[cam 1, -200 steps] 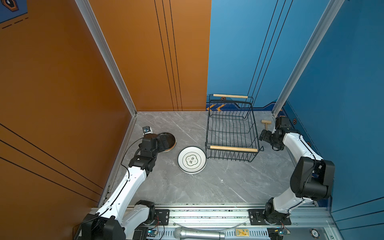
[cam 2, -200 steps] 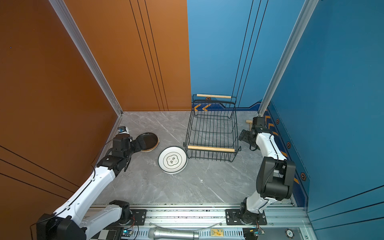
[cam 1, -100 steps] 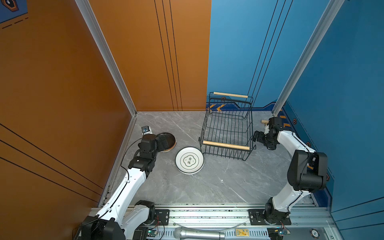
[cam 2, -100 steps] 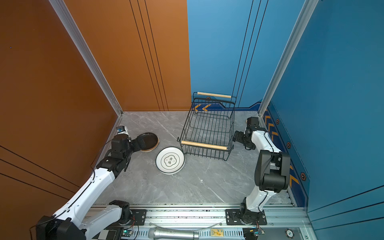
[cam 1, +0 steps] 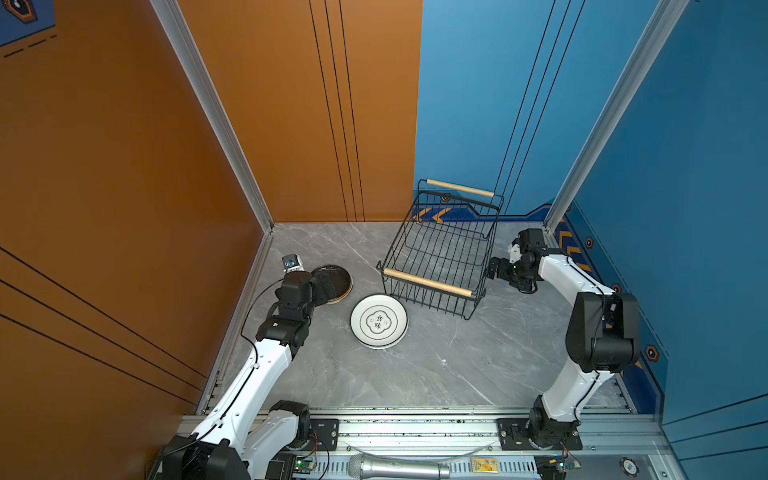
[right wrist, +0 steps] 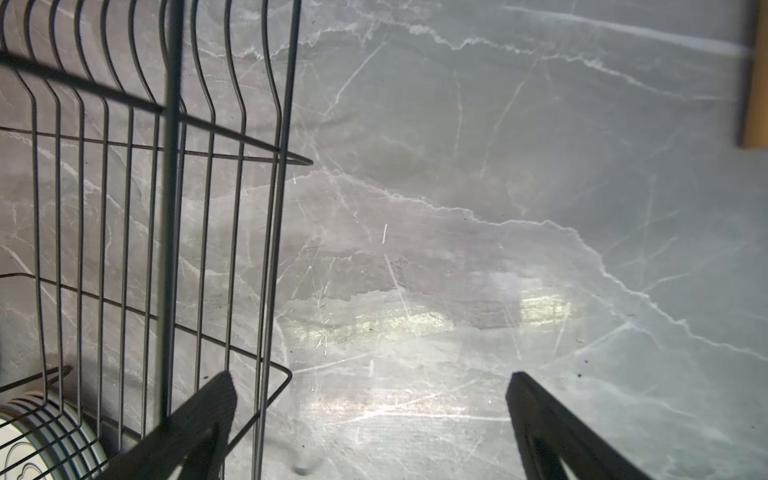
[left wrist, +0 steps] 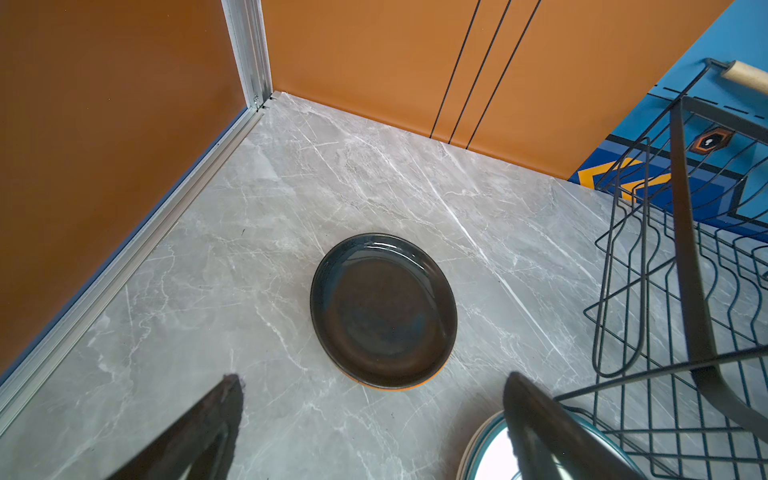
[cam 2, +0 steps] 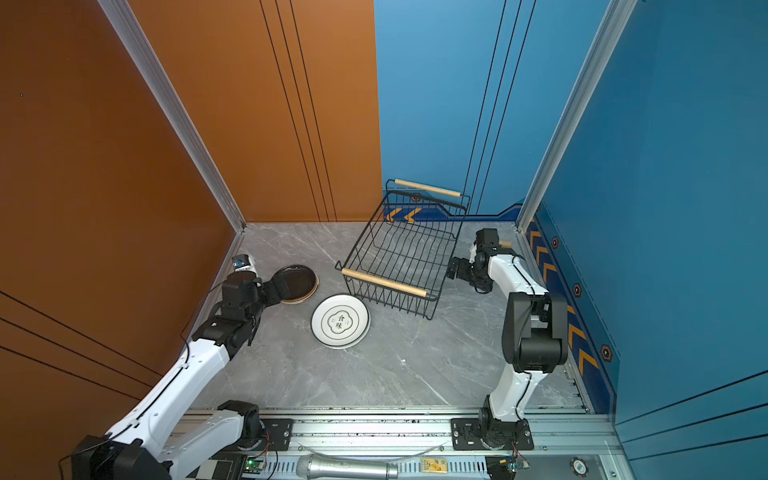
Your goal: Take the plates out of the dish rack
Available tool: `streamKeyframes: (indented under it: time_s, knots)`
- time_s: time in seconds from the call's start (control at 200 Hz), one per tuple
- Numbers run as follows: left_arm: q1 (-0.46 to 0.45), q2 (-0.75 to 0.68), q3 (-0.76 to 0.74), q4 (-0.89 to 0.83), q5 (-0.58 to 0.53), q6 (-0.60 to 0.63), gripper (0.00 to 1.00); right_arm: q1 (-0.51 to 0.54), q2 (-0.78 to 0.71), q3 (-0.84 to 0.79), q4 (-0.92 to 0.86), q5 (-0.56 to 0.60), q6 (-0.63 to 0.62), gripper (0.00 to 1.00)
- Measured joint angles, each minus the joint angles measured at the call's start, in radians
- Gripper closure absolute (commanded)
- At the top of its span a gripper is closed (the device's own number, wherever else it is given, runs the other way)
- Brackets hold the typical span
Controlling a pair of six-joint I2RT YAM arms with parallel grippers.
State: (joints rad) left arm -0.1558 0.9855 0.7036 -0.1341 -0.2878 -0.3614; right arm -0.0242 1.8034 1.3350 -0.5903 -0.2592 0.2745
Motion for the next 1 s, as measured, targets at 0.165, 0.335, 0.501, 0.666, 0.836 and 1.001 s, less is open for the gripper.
streamKeyframes:
  time_s: [0.165, 0.335, 0.501, 0.666, 0.836, 1.001]
  knots:
    - [0.001, -0.005, -0.002, 0.018, 0.0, 0.0, 0.02, 0.006, 0.026, 0.015, -0.002, -0.02, -0.007, 0.0]
    - [0.001, -0.02, -0.037, 0.069, 0.0, 0.019, 0.02, 0.008, 0.027, 0.016, -0.002, 0.015, -0.006, 0.0]
    - [0.001, -0.063, -0.132, 0.185, -0.006, 0.08, 0.02, -0.005, 0.01, -0.007, 0.033, 0.068, 0.002, 0.0]
    - [0.003, -0.075, -0.224, 0.343, -0.062, 0.148, 0.02, -0.038, -0.06, -0.082, 0.11, 0.111, 0.021, 0.0]
    - [0.01, -0.042, -0.284, 0.511, -0.1, 0.218, 0.02, -0.059, -0.148, -0.188, 0.248, 0.167, 0.033, 0.0]
    - [0.026, 0.025, -0.327, 0.658, -0.101, 0.277, 0.02, -0.059, -0.217, -0.331, 0.418, 0.189, 0.021, 0.0]
